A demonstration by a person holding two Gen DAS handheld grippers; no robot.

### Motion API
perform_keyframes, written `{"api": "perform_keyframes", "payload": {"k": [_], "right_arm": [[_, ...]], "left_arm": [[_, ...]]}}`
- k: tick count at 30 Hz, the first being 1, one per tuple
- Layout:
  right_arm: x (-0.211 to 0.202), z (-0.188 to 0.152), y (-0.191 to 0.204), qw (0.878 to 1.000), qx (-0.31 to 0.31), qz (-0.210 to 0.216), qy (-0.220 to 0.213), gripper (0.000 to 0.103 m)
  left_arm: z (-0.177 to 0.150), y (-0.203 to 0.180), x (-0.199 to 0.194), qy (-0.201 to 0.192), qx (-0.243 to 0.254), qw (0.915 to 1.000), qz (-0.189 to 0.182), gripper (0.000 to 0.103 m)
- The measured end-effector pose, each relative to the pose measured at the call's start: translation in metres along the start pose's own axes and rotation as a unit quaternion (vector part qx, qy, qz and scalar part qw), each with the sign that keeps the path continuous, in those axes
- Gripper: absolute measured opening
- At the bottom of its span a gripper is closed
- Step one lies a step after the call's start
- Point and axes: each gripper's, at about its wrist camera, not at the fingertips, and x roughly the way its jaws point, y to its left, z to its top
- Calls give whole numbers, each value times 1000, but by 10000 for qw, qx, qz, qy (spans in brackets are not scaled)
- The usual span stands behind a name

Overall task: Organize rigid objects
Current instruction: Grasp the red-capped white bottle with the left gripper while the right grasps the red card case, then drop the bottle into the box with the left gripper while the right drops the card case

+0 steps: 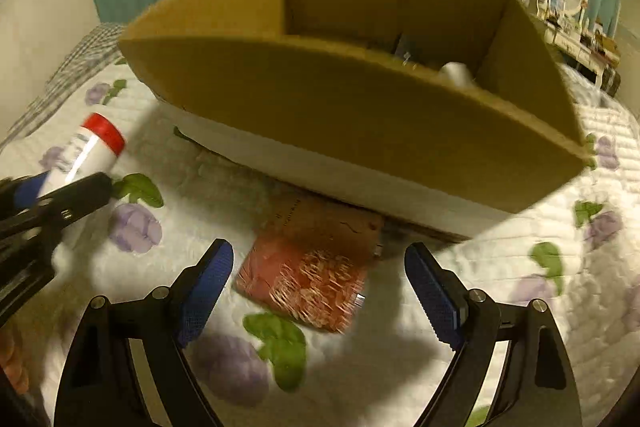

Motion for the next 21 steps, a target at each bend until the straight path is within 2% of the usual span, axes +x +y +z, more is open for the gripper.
{"api": "perform_keyframes", "payload": {"k": [5,7,9,11,16,21], "right_arm": [[27,2,12,9995,9,-254,189,90],[29,0,14,9993,-89,-306,169,86],[26,-3,16,9990,-234,-373,125,77],[23,-6,17,9986,-350,-374,92,75],[2,-18,19,9985,-492,-228,6,74],[-42,-24,19,9981,-506,-13,-337,74]], "left_arm": [[0,3,3,27,-32,10000,-6,36],[0,3,3,28,-29,10000,-22,36],[0,3,1,21,-31,10000,-32,36],[0,2,-1,2,-33,10000,-41,36],[0,-1,-15,-108,-50,9999,-73,36],[1,-6,-37,-243,-17,9996,-113,36]]}}
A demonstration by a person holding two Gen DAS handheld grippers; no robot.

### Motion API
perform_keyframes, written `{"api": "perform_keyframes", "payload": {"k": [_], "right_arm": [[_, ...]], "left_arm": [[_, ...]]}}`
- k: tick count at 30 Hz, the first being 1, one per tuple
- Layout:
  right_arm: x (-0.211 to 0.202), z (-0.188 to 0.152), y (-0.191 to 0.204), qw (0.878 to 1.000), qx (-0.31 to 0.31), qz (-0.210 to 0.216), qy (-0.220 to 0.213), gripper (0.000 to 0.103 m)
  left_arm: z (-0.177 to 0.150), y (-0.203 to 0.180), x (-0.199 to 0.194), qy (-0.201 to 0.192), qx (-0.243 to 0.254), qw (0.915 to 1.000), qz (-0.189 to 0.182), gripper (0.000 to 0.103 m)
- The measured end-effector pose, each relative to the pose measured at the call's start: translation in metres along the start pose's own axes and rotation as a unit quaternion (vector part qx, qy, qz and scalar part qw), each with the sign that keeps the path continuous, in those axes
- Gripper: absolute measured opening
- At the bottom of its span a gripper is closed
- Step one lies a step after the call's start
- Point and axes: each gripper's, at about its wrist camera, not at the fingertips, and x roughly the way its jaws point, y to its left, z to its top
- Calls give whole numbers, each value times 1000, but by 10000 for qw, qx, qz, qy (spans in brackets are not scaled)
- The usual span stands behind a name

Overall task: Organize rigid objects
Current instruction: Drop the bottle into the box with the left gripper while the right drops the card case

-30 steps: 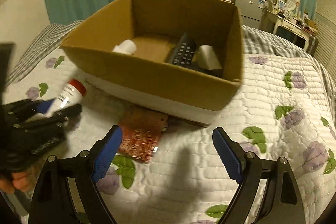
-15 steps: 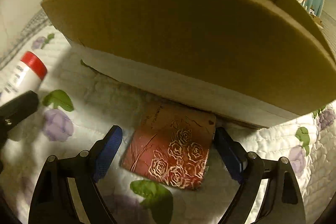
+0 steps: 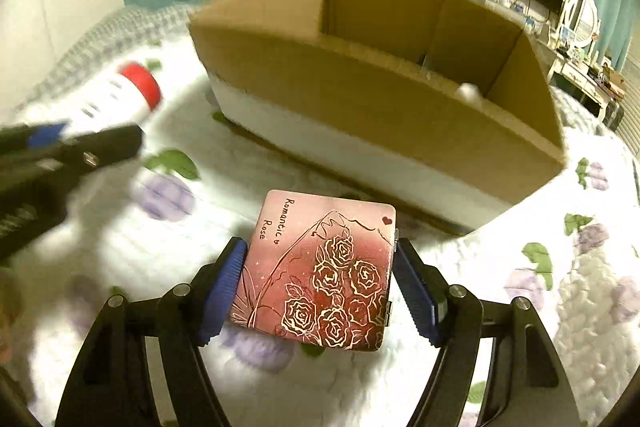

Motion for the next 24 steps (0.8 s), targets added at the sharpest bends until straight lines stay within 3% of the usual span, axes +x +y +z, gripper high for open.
{"api": "perform_keyframes", "payload": {"k": [6,12,18,24], "right_arm": [[-64,9,-23,9978,196,341,-530,73],[-98,54,-53,9933,372,494,-975,74],[-101,105,-75,9903,384,225,-1315,74],[-77,133,-103,9903,339,27,-1346,74]], "left_arm": [[32,-13,-34,-380,124,9991,-149,36],[82,-33,-48,-826,411,9953,-280,36],[124,-48,-18,-938,720,9927,-250,36],[131,-61,38,-543,924,9929,-511,36]]}}
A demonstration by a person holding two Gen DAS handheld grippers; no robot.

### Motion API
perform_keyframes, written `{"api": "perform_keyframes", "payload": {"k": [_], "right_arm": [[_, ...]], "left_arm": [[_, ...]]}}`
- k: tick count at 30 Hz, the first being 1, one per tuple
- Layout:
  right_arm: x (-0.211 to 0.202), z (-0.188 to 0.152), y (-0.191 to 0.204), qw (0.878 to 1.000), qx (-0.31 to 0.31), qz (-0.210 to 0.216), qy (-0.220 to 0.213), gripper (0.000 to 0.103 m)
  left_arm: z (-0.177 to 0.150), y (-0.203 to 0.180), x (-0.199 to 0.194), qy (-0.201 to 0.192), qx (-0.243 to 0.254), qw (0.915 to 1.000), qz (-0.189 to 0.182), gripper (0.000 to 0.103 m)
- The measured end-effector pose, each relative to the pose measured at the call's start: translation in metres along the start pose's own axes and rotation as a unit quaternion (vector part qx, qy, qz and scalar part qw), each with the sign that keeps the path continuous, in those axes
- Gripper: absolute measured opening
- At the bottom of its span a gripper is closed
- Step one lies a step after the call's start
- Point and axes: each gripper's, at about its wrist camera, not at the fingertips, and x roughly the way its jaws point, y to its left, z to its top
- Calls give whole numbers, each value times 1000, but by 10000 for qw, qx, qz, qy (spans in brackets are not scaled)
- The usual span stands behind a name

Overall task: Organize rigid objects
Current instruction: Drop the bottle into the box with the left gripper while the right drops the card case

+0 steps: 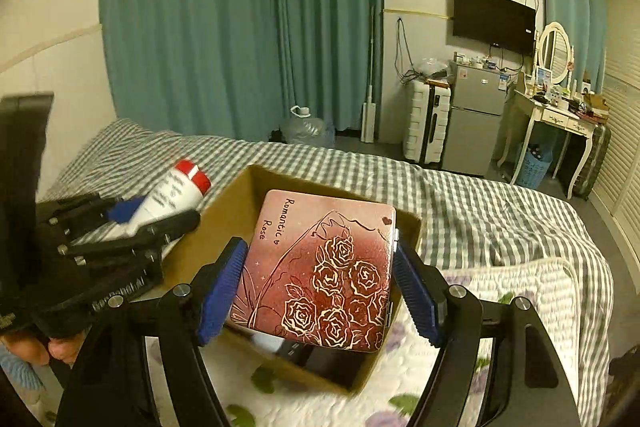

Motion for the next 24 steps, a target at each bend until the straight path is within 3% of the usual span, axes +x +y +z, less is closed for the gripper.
{"api": "perform_keyframes", "payload": {"k": [7,11,14,24], "right_arm": [[43,-12,-17,9996,77,-31,265,74],[51,-18,-22,9991,170,-13,376,74],[50,-17,-25,9991,196,10,370,74],[66,-11,-20,9989,181,15,431,74]], "left_arm": [[-24,-10,42,324,205,9990,-215,37],[-28,-7,40,342,103,9989,-300,39],[-24,-4,28,184,30,9996,-195,54],[-17,12,12,-12,-134,9999,26,55]]}}
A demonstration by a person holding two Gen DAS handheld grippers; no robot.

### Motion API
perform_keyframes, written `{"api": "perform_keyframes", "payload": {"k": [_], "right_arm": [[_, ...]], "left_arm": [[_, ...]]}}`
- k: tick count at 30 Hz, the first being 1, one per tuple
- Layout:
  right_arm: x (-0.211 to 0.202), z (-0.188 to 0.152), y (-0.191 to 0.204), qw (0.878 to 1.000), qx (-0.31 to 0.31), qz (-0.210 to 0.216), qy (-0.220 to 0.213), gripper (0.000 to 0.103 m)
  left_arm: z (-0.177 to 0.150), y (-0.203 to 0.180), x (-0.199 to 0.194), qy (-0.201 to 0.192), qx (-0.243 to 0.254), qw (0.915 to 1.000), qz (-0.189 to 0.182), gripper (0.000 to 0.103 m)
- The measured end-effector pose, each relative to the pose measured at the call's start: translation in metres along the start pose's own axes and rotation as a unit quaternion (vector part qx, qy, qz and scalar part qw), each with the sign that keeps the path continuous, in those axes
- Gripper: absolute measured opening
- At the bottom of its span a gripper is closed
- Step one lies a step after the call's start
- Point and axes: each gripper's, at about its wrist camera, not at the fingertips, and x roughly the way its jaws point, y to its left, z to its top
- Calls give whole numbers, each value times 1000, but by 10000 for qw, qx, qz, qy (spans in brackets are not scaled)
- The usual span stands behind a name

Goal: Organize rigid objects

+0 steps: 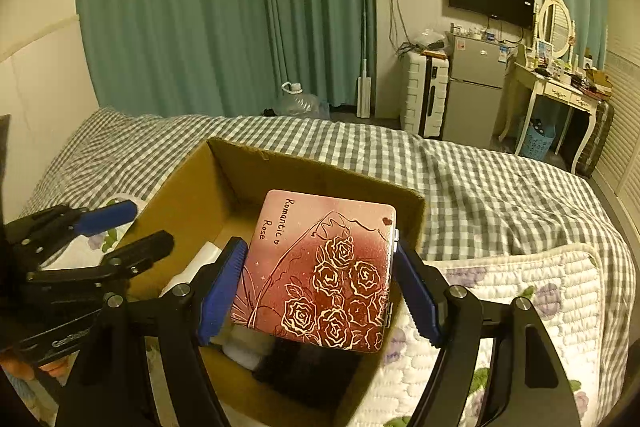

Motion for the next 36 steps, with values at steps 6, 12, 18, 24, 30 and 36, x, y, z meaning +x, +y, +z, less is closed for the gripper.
{"api": "perform_keyframes", "payload": {"k": [6,12,18,24,30,36], "right_arm": [[35,7,7,9999,-33,-11,168,75],[32,11,2,9999,138,-3,-49,89],[-12,15,0,9995,70,-131,-268,89],[-85,23,3,9976,75,-344,-588,89],[-160,32,12,9942,100,-510,-939,89],[-213,23,24,9905,60,-607,-1233,89]], "left_arm": [[-2,7,5,31,-33,10000,48,55],[-1,3,4,41,-11,9999,163,58],[14,-10,-37,-212,-40,9995,228,58],[29,-22,-103,-667,61,9974,278,60],[40,-26,-162,-1143,79,9929,310,64],[32,-24,-204,-1814,43,9829,309,71]]}}
